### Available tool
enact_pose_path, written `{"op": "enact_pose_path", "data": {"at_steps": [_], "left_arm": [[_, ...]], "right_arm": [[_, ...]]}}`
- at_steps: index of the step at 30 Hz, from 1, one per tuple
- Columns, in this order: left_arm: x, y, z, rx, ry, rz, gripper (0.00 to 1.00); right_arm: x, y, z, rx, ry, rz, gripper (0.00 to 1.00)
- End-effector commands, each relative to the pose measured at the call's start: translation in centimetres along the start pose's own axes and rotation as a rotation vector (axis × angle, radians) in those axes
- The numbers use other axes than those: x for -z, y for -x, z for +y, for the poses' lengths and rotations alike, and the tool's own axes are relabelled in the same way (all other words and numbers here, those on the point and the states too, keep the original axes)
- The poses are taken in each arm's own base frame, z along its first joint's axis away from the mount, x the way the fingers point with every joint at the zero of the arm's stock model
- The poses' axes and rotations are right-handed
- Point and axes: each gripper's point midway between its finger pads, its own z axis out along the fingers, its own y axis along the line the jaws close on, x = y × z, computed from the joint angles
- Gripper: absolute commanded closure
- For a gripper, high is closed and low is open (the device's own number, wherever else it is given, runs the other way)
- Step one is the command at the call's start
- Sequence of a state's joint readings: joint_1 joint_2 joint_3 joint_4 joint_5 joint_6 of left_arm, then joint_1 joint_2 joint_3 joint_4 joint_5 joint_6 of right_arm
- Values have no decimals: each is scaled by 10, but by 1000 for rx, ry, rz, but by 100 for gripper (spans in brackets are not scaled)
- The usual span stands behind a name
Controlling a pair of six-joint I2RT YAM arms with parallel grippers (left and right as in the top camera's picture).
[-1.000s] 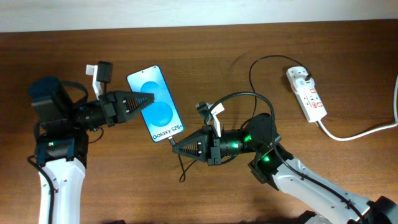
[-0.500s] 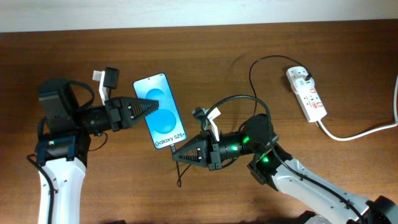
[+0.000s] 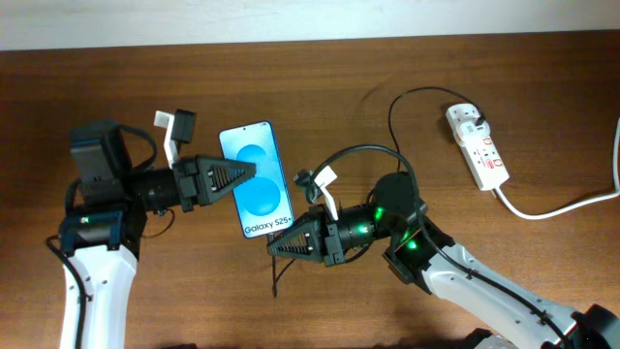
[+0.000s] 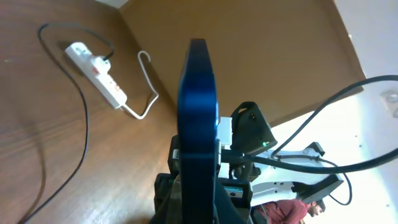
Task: Plug charger to phone and switch on socket
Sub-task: 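Lower the plugged-in phone toward the table with the left gripper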
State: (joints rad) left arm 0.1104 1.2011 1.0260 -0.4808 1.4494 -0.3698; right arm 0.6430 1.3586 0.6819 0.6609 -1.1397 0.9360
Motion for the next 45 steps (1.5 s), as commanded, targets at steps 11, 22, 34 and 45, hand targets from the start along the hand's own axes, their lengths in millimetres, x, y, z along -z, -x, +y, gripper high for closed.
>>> {"op": "enact_pose_path", "data": {"at_steps": [11, 22, 34, 45], "left_arm": [[-17, -39, -11, 93, -105, 112, 100], [-17, -45, -6, 148, -76, 115, 100], [-27, -57, -2, 172, -40, 155, 100], [-21, -49, 32, 166, 152, 97, 100]], "right_arm": [[18, 83, 29, 213, -53, -220, 96], [20, 91, 37, 248, -48, -231, 96], [22, 88, 33, 222, -50, -212, 96], [30, 83, 19, 148, -82, -183, 83]]}}
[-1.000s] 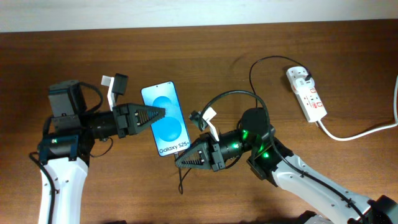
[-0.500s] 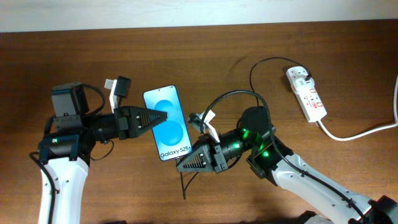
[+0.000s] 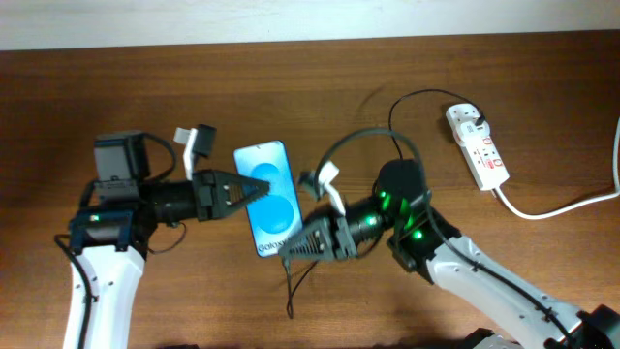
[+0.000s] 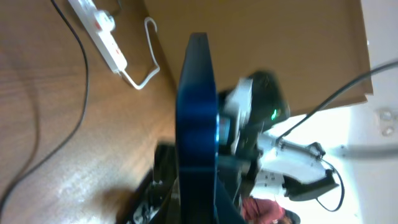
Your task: Plug charger to phone and switch on socket
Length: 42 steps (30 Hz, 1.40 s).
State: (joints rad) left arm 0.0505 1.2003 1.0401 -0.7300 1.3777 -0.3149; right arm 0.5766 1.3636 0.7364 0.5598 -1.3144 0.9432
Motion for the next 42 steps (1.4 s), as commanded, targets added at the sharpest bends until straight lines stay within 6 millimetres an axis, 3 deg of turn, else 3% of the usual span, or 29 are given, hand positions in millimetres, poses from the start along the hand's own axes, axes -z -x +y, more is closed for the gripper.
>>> {"op": "enact_pose_path", "data": {"at_steps": [1, 4, 7, 10, 14, 17, 19, 22, 24, 25, 27, 29, 31, 33, 36, 40, 42], "left_arm": [[-10, -11, 31, 4, 123, 8, 100], [-10, -3, 30, -44, 128, -11, 100], [-6, 11, 44, -31, 239, -69, 100], [1, 32, 28, -94, 295, -121, 100], [30, 61, 18, -113, 541, -238, 100], [44, 68, -4, -126, 603, -275, 100], [52, 60, -21, -17, 624, -294, 100], [64, 56, -42, 39, 664, -336, 100], [84, 62, -48, 35, 771, -407, 100], [83, 64, -46, 41, 773, -401, 100], [80, 67, -31, 76, 791, -367, 100], [71, 75, 4, 122, 830, -278, 100], [51, 82, 44, 143, 855, -155, 100], [22, 86, 76, 85, 850, -17, 100], [-32, 92, 102, -2, 673, 129, 100], [-57, 87, 148, -35, 585, 255, 100], [-62, 83, 160, -36, 558, 286, 100]], "right_arm": [[22, 81, 13, 188, -142, -274, 81], [22, 80, 12, 186, -143, -270, 70], [22, 75, 4, 177, -164, -253, 62], [26, 73, -1, 164, -177, -246, 59], [54, 71, 21, 206, -139, -223, 45], [86, 76, 31, 214, -160, -262, 43], [123, 85, 28, 213, -225, -343, 41], [171, 91, 10, 171, -327, -449, 39], [217, 88, -18, 96, -467, -564, 40], [229, 84, -28, 67, -520, -594, 40], [251, 69, -55, -10, -650, -635, 40], [267, 44, -85, -112, -823, -629, 40], [281, 23, -99, -197, -979, -611, 40], [287, 11, -97, -232, -1074, -582, 40], [296, -3, -86, -249, -1196, -560, 40], [291, -14, -67, -211, -1241, -541, 40], [290, -19, -64, -226, -1253, -536, 40]]}}
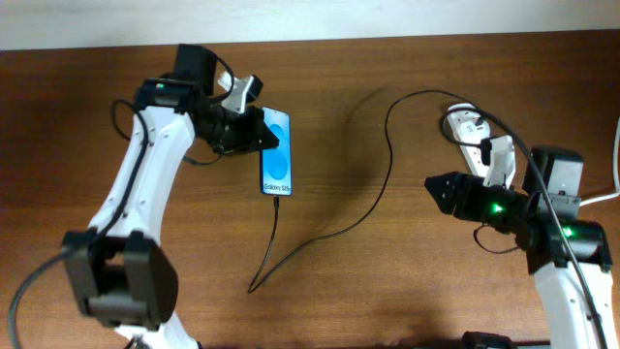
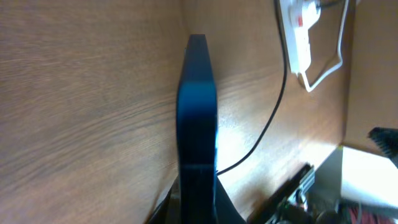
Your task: Plug charger to phone and switch on socket
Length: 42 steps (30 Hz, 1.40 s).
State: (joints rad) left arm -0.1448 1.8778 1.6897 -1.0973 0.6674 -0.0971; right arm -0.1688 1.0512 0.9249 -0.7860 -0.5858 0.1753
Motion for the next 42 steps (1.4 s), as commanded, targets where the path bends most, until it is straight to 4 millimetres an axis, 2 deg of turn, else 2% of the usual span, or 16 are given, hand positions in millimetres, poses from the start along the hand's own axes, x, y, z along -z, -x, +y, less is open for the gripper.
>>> {"op": "enact_pose_path", "data": {"at_steps": [1, 5, 10, 17, 19, 22, 26, 30, 32, 36, 40, 42], "left_arm": [[-23, 2, 5, -82, -93, 48, 100], [-52, -2, 30, -21, -99, 111, 100], [-90, -13, 44, 108, -201, 203, 100], [-111, -8, 61, 64, -197, 160, 100], [-124, -17, 83, 111, -121, 155, 100], [-136, -26, 93, 107, -123, 147, 100], [-143, -34, 100, 101, -123, 141, 99], [-145, -34, 112, 94, -56, 137, 92], [-145, -34, 117, 91, -25, 136, 83], [-145, -34, 123, 91, 9, 136, 82], [-145, -38, 131, 99, 55, 150, 69], [-144, -42, 134, 107, 78, 162, 66]], "right_arm": [[10, 1, -2, 45, -48, -14, 40], [10, -6, -4, 57, -52, 15, 40], [10, -13, -7, 84, -71, 43, 40], [10, -14, -14, 82, -105, 49, 39], [11, -14, -14, 82, -109, 48, 39], [10, -14, -14, 82, -109, 47, 39], [10, -14, -14, 82, -109, 48, 39], [11, -14, -14, 82, -109, 47, 39], [11, -14, -14, 82, -109, 48, 39], [10, -14, -14, 82, -108, 48, 38], [11, -14, -14, 83, -109, 47, 29], [11, -14, -14, 83, -109, 47, 10]]}}
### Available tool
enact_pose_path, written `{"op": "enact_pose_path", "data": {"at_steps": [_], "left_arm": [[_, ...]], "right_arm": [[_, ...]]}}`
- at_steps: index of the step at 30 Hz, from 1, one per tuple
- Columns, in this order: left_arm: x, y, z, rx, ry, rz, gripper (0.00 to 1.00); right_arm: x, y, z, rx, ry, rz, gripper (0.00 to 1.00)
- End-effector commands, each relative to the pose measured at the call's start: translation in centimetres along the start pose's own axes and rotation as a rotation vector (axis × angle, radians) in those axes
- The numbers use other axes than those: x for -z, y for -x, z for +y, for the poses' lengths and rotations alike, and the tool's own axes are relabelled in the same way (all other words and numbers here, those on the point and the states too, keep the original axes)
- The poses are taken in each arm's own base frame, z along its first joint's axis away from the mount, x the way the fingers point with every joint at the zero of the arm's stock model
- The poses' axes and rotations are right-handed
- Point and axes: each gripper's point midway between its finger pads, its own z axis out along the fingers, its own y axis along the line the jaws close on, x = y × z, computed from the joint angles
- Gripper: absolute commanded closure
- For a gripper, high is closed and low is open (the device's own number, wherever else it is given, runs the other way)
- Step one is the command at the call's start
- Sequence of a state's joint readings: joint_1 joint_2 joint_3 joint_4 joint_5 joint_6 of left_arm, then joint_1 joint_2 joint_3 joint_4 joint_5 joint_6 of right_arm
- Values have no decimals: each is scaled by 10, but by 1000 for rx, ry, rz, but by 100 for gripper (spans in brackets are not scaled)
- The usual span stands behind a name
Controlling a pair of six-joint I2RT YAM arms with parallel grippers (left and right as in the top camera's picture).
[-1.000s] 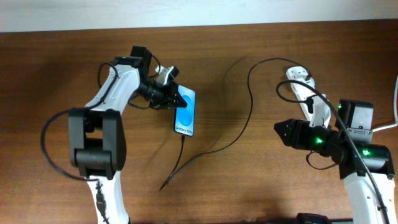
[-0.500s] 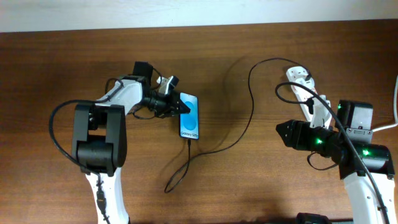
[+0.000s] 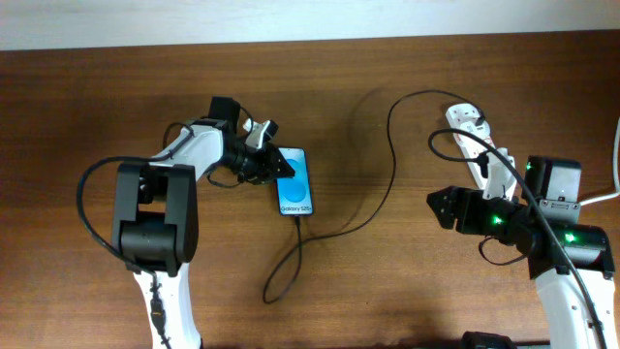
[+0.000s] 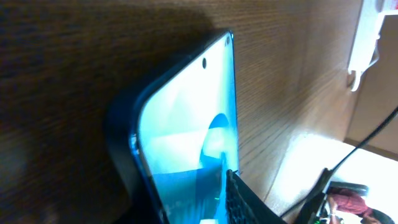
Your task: Plug charger to phone and switch on socket
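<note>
The phone [image 3: 295, 194], screen lit blue, lies left of centre, its top end in my left gripper [image 3: 276, 166], which is shut on it. The left wrist view shows the phone's screen [image 4: 193, 137] tilted close over the wood, with one black finger [image 4: 239, 196] against the glass. A black charger cable [image 3: 373, 208] runs from the phone's bottom end, loops toward the front and climbs to the white power strip [image 3: 465, 136] at the back right. My right gripper [image 3: 436, 206] hovers in front of the strip, holding nothing; its jaw gap is unclear.
The strip's white mains lead [image 3: 542, 208] trails off to the right edge behind my right arm. The strip also shows at the top right of the left wrist view [image 4: 367, 25]. Brown wooden table [image 3: 320, 310] all round; a pale wall runs along the back.
My left gripper has brought the phone right and nearer, from the back left to left of centre, and tilted it screen-up. The right gripper sits slightly lower. The cable's slack loop has shifted.
At first my left gripper held the phone at mid-table while the right gripper held the cable's plug by its bottom end. Then the right gripper was pressed up to that end. Later the cable hung from the phone and the right arm stood by the strip. Now the phone is low over the table.
</note>
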State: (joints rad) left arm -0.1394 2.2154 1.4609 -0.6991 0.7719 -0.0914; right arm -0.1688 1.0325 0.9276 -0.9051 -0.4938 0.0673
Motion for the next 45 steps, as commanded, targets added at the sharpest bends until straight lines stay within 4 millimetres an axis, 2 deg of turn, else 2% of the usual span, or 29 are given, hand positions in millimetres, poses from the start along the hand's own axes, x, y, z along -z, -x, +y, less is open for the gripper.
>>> {"op": "enact_pose_path", "data": {"at_steps": [1, 4, 6, 7, 10, 13, 15, 16, 19, 20, 21, 23, 25, 26, 29, 31, 36, 38, 39, 41, 43, 45], "left_arm": [[-2, -10, 37, 13, 170, 24, 64], [-1, -11, 37, 16, 177, 28, 59], [4, -11, 53, 59, 278, 21, 56], [4, -12, 54, 60, 287, 22, 54], [8, -5, 51, 50, 286, 6, 53], [27, 13, 39, 32, 284, -41, 52], [54, 23, 30, 35, 314, -70, 48], [80, 26, 24, 38, 374, -92, 44], [121, 24, 7, 35, 438, -131, 40], [153, 20, -19, 12, 443, -183, 37], [171, 15, -36, -9, 441, -220, 37], [212, 0, -72, -64, 450, -315, 35], [257, -30, -115, -129, 450, -425, 27], [280, -50, -128, -150, 488, -484, 25], [330, -110, -146, -170, 600, -605, 18], [352, -151, -157, -187, 637, -678, 18], [386, -234, -167, -191, 697, -850, 13], [394, -266, -174, -223, 687, -930, 11], [400, -285, -168, -212, 727, -966, 11], [407, -300, -156, -177, 797, -992, 11], [406, -311, -153, -157, 782, -1020, 11], [399, -320, -147, -155, 783, -1015, 11]], "right_arm": [[5, 8, 1, 23, -9, -27, 1], [5, 6, 1, 17, -8, -22, 2], [5, 6, 1, 16, -8, -22, 2], [5, 6, 1, 16, -8, -22, 1], [5, 7, 2, -21, -4, -23, 2], [5, 8, 2, -19, -4, -26, 2], [4, 8, 1, -19, -5, -24, 2], [2, 8, 0, -22, -6, -20, 2], [0, 8, -15, -43, -84, -14, 2], [1, 10, -25, -99, -143, -25, 1], [3, 12, -26, -103, -154, -32, 2], [11, 18, -26, -136, -181, -48, 11], [27, 27, -28, -200, -233, -75, 31], [33, 31, -25, -212, -236, -87, 39], [49, 39, -16, -251, -229, -104, 66], [55, 43, -12, -286, -227, -111, 77], [61, 51, -11, -307, -250, -65, 83], [66, 56, -23, -328, -327, -37, 86], [70, 59, -31, -358, -358, -15, 88], [73, 63, -42, -404, -381, 5, 90], [76, 68, -60, -463, -410, 12, 91], [69, 71, -83, -549, -411, 42, 91]]}}
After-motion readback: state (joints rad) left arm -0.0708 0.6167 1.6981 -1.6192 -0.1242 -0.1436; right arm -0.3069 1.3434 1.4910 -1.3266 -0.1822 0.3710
